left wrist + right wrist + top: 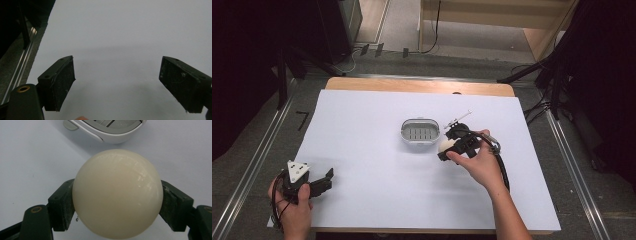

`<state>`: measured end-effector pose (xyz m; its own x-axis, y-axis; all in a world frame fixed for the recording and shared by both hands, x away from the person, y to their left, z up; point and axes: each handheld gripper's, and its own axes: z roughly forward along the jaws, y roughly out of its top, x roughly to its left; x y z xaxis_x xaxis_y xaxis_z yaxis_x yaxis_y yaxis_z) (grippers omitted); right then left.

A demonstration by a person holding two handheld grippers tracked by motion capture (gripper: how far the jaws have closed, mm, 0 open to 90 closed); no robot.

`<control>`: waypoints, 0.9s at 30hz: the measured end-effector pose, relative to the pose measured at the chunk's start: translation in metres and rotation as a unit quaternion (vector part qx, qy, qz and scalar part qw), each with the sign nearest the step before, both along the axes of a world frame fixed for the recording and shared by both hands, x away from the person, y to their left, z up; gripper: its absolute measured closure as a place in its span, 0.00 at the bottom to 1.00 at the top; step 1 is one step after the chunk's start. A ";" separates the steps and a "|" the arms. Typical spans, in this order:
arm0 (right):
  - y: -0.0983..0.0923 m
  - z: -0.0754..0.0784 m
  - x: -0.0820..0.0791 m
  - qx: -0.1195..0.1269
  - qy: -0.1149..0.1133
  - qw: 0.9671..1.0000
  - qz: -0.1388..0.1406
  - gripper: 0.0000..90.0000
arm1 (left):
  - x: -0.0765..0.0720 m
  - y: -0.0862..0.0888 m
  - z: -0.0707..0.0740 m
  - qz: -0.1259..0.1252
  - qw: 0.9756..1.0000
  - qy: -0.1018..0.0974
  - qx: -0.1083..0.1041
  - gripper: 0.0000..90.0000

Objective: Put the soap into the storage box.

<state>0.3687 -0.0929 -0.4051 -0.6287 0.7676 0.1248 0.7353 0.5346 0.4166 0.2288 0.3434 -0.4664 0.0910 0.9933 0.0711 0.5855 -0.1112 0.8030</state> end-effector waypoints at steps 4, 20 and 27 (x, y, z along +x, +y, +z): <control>0.004 0.002 0.002 -0.001 0.000 1.000 0.003 0.27 | 0.000 -0.001 0.000 0.000 1.000 0.001 0.002 0.16; 0.020 0.016 0.016 0.005 -0.007 1.000 0.013 0.27 | 0.000 0.000 0.000 -0.002 1.000 0.003 0.001 0.16; 0.028 0.015 0.020 0.002 -0.008 1.000 0.013 0.27 | 0.000 0.000 0.000 -0.002 1.000 0.002 -0.001 0.16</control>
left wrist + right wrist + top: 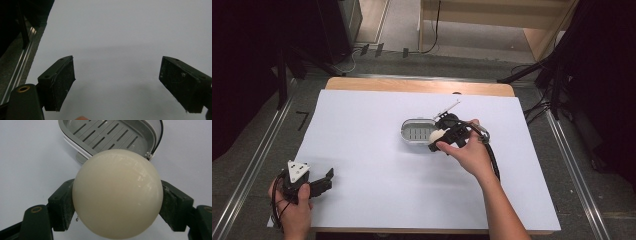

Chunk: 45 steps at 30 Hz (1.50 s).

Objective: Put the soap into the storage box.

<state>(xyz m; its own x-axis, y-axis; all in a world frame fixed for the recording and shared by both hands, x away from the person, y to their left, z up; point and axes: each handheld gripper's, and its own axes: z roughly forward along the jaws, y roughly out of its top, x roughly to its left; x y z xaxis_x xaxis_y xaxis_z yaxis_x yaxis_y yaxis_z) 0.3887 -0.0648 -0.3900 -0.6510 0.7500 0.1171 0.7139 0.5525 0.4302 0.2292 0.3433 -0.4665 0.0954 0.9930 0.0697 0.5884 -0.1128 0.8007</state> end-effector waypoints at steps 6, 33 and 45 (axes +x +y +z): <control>0.005 0.000 0.005 0.003 0.001 1.000 -0.003 0.27 | 0.000 0.000 0.000 0.000 1.000 0.001 0.000 0.16; 0.025 -0.003 0.029 0.012 0.018 1.000 -0.011 0.27 | 0.001 0.000 0.000 -0.001 1.000 0.003 0.001 0.16; 0.037 -0.005 0.039 0.015 0.022 1.000 -0.016 0.27 | 0.001 0.000 0.000 -0.002 1.000 0.003 0.001 0.16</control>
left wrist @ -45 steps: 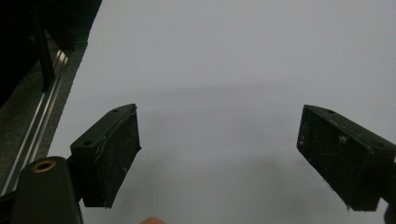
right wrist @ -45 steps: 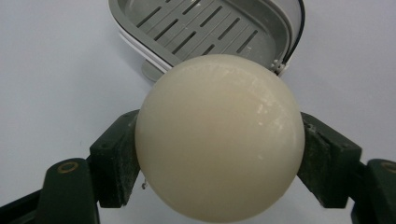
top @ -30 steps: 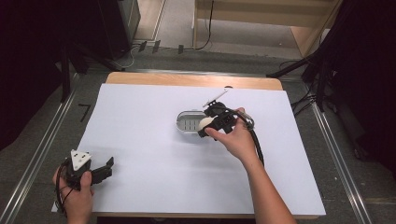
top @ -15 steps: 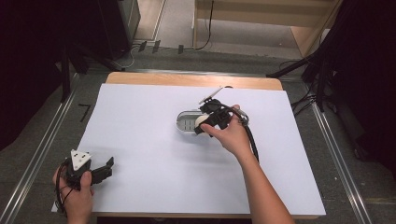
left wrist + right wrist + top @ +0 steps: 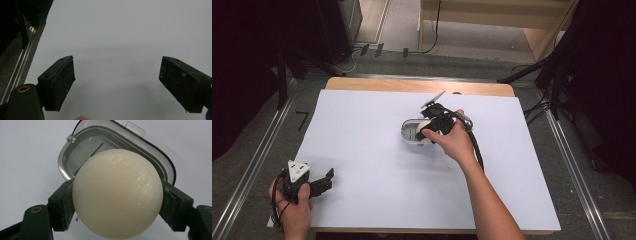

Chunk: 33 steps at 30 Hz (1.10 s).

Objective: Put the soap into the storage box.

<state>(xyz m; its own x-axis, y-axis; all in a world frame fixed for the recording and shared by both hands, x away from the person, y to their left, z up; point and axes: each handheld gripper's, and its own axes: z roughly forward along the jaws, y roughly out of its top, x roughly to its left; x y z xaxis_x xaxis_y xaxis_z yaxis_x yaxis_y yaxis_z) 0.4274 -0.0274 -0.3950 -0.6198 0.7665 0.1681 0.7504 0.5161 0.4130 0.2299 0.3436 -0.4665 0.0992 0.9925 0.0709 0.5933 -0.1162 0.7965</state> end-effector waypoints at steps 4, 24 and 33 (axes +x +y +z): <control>0.005 -0.002 0.004 0.001 0.001 1.000 -0.004 0.27 | 0.000 0.000 0.000 0.000 1.000 0.000 0.000 0.16; 0.015 -0.015 0.010 -0.008 0.011 1.000 -0.011 0.27 | 0.000 0.000 0.000 0.000 1.000 0.001 -0.001 0.16; 0.016 -0.020 0.010 -0.009 0.013 1.000 -0.008 0.27 | 0.001 0.000 0.000 -0.001 1.000 0.001 -0.002 0.16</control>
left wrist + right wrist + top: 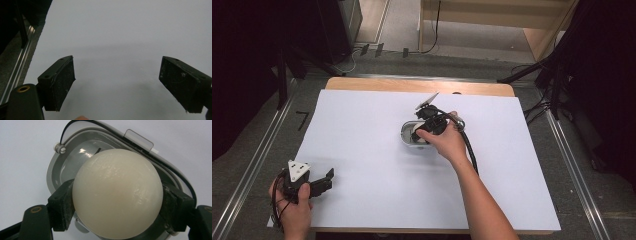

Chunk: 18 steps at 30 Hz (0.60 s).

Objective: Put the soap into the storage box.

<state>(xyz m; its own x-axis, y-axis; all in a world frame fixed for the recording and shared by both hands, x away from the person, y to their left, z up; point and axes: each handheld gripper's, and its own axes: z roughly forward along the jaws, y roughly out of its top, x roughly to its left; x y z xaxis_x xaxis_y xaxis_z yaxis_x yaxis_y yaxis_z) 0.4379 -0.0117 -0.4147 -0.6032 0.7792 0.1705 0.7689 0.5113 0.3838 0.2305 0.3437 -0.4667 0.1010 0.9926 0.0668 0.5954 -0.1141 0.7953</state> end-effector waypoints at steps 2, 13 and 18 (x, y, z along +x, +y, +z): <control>-0.001 0.000 0.000 0.000 0.004 1.000 -0.005 0.27 | 0.000 0.000 0.000 0.000 1.000 0.000 0.000 0.16; -0.005 0.008 -0.003 0.016 -0.003 1.000 -0.012 0.21 | 0.000 0.000 0.000 0.001 1.000 0.000 0.001 0.16; -0.011 0.008 -0.006 0.027 -0.004 0.999 -0.017 0.20 | 0.000 0.000 0.000 0.000 1.000 -0.001 0.001 0.16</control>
<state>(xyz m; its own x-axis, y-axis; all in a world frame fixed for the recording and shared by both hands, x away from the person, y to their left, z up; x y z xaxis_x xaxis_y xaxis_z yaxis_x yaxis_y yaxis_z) 0.4316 -0.0228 -0.4066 -0.5776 0.7894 0.2077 0.7825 0.4630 0.4163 0.2303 0.3434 -0.4668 0.1017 0.9924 0.0694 0.5940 -0.1166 0.7960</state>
